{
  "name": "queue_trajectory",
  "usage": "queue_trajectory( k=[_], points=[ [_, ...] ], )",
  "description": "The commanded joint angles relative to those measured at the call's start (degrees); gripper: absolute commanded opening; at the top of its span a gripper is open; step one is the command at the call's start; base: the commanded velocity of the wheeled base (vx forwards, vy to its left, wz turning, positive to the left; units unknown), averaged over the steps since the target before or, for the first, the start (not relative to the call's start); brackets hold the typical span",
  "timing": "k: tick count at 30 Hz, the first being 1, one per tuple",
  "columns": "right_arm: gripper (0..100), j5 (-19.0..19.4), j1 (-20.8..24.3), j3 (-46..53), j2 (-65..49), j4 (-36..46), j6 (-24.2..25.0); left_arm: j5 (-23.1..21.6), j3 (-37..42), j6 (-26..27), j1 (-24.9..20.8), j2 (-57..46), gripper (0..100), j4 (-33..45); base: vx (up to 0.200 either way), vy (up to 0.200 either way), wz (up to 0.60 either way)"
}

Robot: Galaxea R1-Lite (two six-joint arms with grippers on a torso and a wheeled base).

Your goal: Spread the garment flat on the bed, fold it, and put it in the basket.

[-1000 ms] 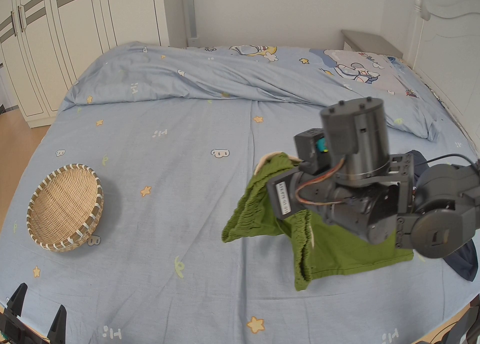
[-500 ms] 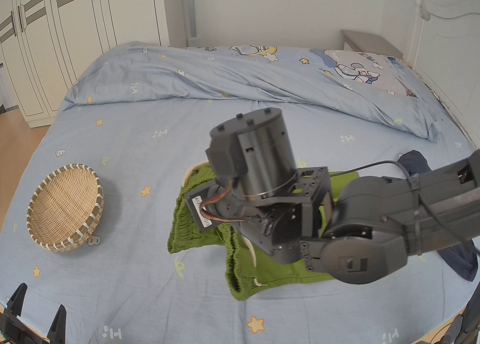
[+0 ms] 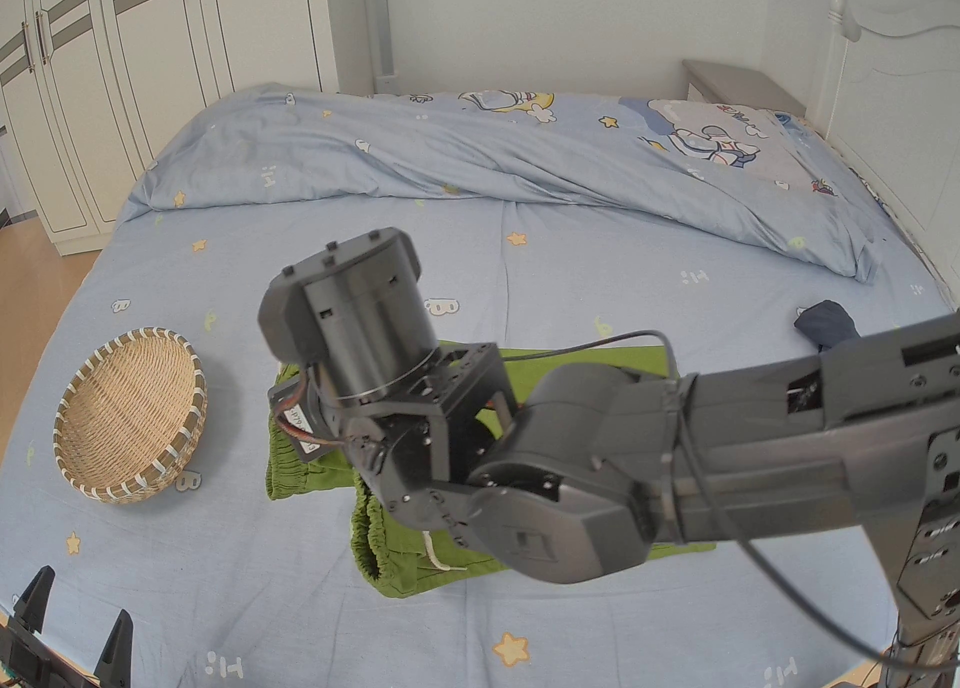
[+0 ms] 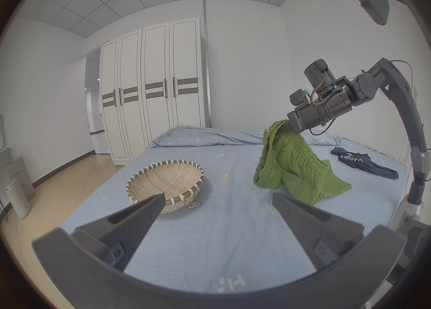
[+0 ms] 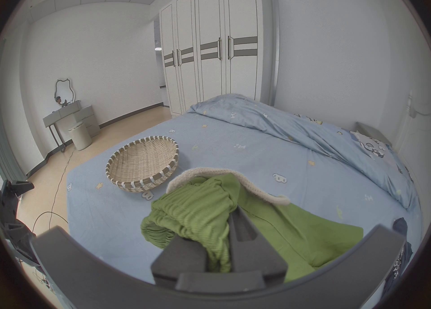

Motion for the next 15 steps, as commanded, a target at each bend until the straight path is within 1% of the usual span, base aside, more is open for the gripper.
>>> queue_trajectory(
  k=[1,6,7,15],
  points=[
    [0,0.0,1.4,-2.9,4.0,0.4,0.0,0.0,1.0,0.0,0.0,-1.0,100,0.0,0.0,0.0,0.0],
    [0,-0.2,1.4,-2.8,4.6,0.6,0.3,0.0,1.0,0.0,0.0,-1.0,100,0.0,0.0,0.0,0.0],
    [100,-0.2,1.4,-2.7,4.6,0.6,0.4,0.0,1.0,0.0,0.0,-1.0,100,0.0,0.0,0.0,0.0],
    [100,-0.2,1.4,-1.2,3.8,0.6,1.4,0.0,1.0,0.0,0.0,-1.0,100,0.0,0.0,0.0,0.0]
  ],
)
